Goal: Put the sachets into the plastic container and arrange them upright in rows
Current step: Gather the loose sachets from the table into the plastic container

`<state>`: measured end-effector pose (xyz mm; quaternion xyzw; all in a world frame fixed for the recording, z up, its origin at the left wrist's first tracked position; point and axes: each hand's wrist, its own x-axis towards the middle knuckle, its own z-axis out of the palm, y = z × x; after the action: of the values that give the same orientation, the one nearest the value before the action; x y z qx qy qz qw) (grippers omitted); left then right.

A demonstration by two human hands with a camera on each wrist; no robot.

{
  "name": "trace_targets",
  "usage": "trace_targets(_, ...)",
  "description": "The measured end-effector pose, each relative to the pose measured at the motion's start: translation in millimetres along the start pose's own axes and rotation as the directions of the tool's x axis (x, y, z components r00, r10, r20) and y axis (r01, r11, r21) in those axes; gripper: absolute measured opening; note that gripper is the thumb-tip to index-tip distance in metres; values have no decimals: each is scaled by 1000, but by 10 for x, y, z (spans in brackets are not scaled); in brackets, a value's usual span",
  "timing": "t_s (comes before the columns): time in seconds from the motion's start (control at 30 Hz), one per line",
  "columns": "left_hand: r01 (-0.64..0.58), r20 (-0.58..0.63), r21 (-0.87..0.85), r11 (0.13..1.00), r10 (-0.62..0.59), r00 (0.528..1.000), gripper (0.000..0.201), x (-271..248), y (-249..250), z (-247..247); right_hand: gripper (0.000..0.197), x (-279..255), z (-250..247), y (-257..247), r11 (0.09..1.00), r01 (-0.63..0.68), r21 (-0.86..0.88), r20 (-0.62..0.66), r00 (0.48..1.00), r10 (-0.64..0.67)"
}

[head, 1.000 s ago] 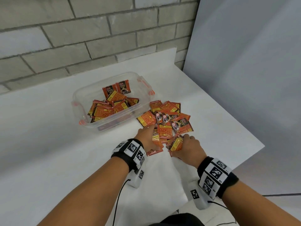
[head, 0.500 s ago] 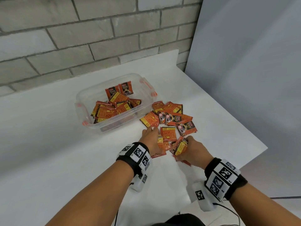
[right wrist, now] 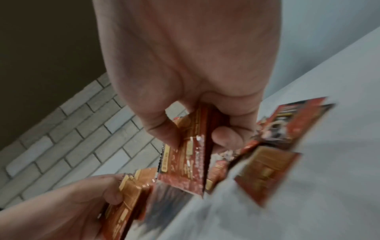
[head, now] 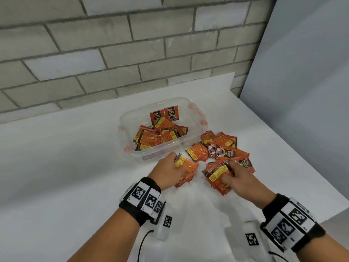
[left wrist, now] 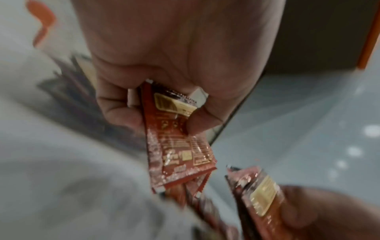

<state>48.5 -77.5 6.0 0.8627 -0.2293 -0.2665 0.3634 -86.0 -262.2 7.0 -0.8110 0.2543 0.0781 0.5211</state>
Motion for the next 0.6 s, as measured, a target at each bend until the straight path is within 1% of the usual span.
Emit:
trace_targets(0.07,-57,-170,-131,990,34,985,17,-40,72,-364,15,136,13,-251,995,83,61,-46,996,-80)
trace_targets(0.13,-88,-344,-193,977,17,939,27,37,82,-755,22,331,46,-580,981,142,130,-91,987,-131)
trace_targets(0.17,-76,-394,-219,973,-17,919,32,121,44,-923,27,484,82,-732,976,149,158,-109,985,-133)
trace_targets(0.2,-35,-412,-225,974,-63,909,36,207,2,-1059,32,634,131,-872,973,154,171,-124,983,-134)
trace_targets(0.27,93,-396,-142,985,-143,907,39,393,-116,-1218,39,941,255,-1144,974,169,153,-147,978,-147)
trace_targets(0.37,239,-308,127,963,-191,932,35,572,-210,-1200,37,1324,454,-1420,990,140,-33,-128,981,-143)
trace_targets(0.43,281,-271,230,932,-216,938,38,632,-225,-1136,34,1544,574,-1541,987,122,-107,-116,984,-135)
trace_targets(0.47,292,-267,251,923,-224,937,42,641,-213,-1110,37,1648,622,-1567,987,122,-106,-108,985,-133)
trace_targets(0.53,285,-274,276,918,-210,939,56,661,-217,-1071,57,1833,673,-1587,989,118,-87,-82,989,-125)
trace_targets(0.57,275,-282,268,923,-197,939,62,653,-218,-1059,62,1925,688,-1569,989,120,-84,-66,990,-126)
trace_targets(0.6,262,-291,249,932,-186,938,65,637,-216,-1050,59,1984,687,-1545,986,122,-112,-56,990,-129)
